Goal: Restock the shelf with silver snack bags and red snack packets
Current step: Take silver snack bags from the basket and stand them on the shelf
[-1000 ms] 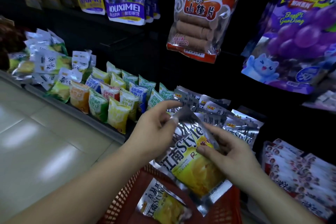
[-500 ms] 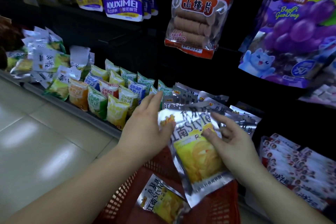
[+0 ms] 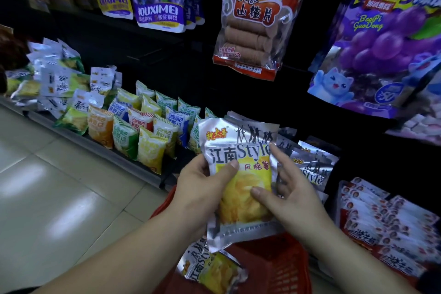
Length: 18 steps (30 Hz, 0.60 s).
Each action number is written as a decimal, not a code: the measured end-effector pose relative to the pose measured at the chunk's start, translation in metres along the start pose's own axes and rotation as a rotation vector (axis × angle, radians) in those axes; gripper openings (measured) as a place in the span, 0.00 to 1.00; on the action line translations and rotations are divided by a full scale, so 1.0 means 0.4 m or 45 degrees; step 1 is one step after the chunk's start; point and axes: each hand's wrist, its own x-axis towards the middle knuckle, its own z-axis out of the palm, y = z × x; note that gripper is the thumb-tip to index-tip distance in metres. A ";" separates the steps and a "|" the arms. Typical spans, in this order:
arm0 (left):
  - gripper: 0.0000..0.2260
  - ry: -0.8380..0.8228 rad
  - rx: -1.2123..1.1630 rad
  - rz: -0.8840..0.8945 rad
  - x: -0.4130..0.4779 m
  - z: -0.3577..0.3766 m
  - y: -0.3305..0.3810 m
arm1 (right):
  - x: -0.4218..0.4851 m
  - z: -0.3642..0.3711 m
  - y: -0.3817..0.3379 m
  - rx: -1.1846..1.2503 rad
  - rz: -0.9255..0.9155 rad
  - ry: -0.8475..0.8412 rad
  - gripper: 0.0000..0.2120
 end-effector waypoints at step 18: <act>0.32 -0.288 0.445 0.106 -0.008 -0.045 0.000 | 0.009 -0.034 -0.018 -0.069 0.076 0.103 0.38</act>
